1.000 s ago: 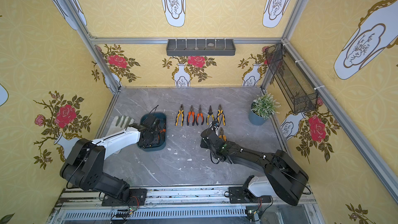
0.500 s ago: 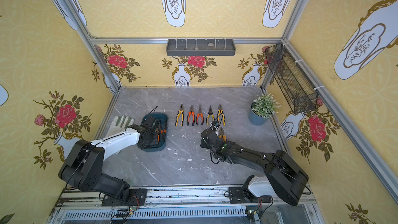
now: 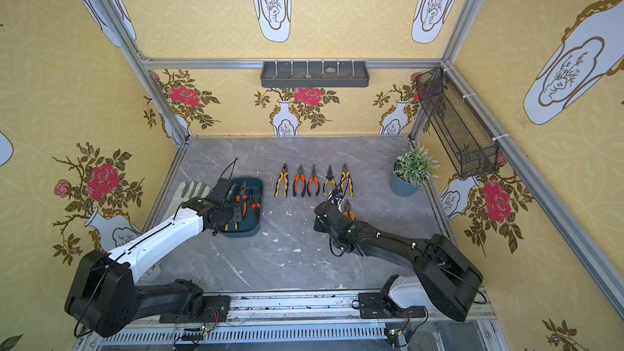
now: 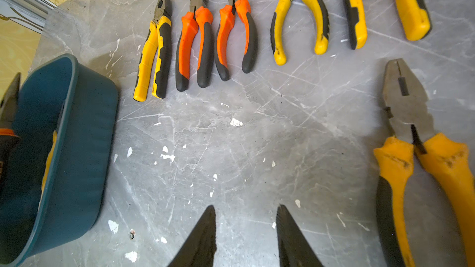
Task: Take the pliers out of the storage box
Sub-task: Pick up the pliers from the storage box, then place the pliers at the center of the board.
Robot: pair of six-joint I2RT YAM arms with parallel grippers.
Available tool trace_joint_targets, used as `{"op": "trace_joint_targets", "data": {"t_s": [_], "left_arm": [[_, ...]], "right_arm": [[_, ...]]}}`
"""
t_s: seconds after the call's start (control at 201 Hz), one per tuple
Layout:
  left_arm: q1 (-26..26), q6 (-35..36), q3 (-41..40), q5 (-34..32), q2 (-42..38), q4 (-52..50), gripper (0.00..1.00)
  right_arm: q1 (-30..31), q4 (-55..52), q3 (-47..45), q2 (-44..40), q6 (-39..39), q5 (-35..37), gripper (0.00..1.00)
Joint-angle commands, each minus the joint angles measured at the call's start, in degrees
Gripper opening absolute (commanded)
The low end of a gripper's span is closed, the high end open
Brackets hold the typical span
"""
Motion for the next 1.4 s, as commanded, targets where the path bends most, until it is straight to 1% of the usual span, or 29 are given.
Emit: {"op": "trace_joint_targets", "data": {"t_s": [0.0, 0.065, 0.274, 0.383, 0.438, 0.503, 0.578, 0.662, 0.747, 0.787, 0.827, 0.836, 0.861, 0.926, 0.986, 1.095, 1.19, 1.215, 1.25, 1.309, 1.399], "left_arm": [[-1.4, 0.2, -2.5, -2.6, -3.7, 2.8, 0.00], [-3.2, -0.2, -4.2, -4.2, -5.9, 4.3, 0.00], [-10.9, -0.2, -5.5, -14.1, -9.9, 5.2, 0.00], [-15.0, 0.8, -7.1, -19.2, -13.6, 8.1, 0.00], [-16.5, 1.7, -8.6, -20.2, -15.7, 10.4, 0.00], [-18.7, 3.7, -10.3, -20.5, -18.9, 14.0, 0.00], [-22.1, 5.7, -12.4, -22.3, -22.1, 17.2, 0.00], [-24.6, 7.2, -13.4, -23.3, -23.5, 18.9, 0.00], [-26.7, 8.3, -13.8, -23.4, -23.2, 20.0, 0.00], [-28.0, 9.1, -13.9, -23.5, -22.8, 20.6, 0.00], [-29.5, 9.9, -14.0, -23.8, -22.4, 21.2, 0.00], [-29.9, 10.0, -14.0, -24.1, -22.3, 21.4, 0.00], [-30.9, 10.2, -14.0, -24.7, -21.9, 21.7, 0.00], [-33.3, 10.8, -13.9, -26.4, -20.7, 22.4, 0.00], [-34.8, 10.6, -13.3, -28.1, -19.4, 22.3, 0.00], [-38.9, 11.1, -11.8, -32.3, -16.7, 22.5, 0.00], [-42.8, 12.3, -9.9, -38.0, -13.2, 22.5, 0.00], [-43.8, 12.4, -9.4, -39.5, -12.2, 22.4, 0.00], [-44.7, 12.6, -8.6, -41.1, -10.6, 22.1, 0.00], [-45.5, 11.9, -7.0, -43.7, -8.0, 20.7, 0.00], [-46.2, 11.1, -5.2, -45.5, -5.6, 19.5, 0.00]], "right_arm": [[0.0, 0.5, 0.6, 0.8, -0.4, -0.9, 0.42], [-0.1, 0.1, 1.1, 1.5, -0.4, -1.3, 0.42], [-0.2, -1.8, 1.7, 0.7, 0.4, 0.2, 0.42], [-0.1, -9.4, 6.2, 1.0, 0.2, 0.6, 0.42], [1.2, -15.1, 9.6, 1.0, 0.7, 3.1, 0.42], [3.6, -21.9, 13.4, 0.5, 2.4, 8.0, 0.51], [5.4, -25.8, 15.7, -1.1, 4.0, 11.0, 0.67], [5.6, -26.3, 16.0, -3.8, 4.8, 10.4, 0.78], [5.6, -25.0, 16.1, -6.7, 4.6, 9.2, 0.86], [5.8, -24.4, 16.3, -8.1, 4.5, 8.9, 0.91], [6.2, -23.6, 16.4, -9.6, 4.5, 8.9, 1.00], [6.4, -23.4, 16.5, -9.8, 4.4, 8.9, 0.98], [6.7, -22.6, 16.6, -10.7, 4.3, 9.0, 0.97], [7.7, -20.8, 17.3, -12.0, 4.1, 9.0, 0.97], [8.2, -19.0, 18.5, -11.2, 3.3, 7.5, 0.97], [8.3, -24.0, 26.8, -4.0, 3.6, 3.8, 0.97], [9.5, -31.4, 35.6, 2.3, 6.9, 4.3, 0.98], [10.1, -31.9, 37.1, 3.1, 7.6, 4.6, 0.99], [11.2, -31.0, 37.9, 3.7, 8.1, 5.2, 0.99], [12.3, -27.0, 37.2, 3.6, 8.3, 5.3, 0.96], [12.5, -23.1, 35.4, 3.2, 11.5, 4.8, 0.89]]}}
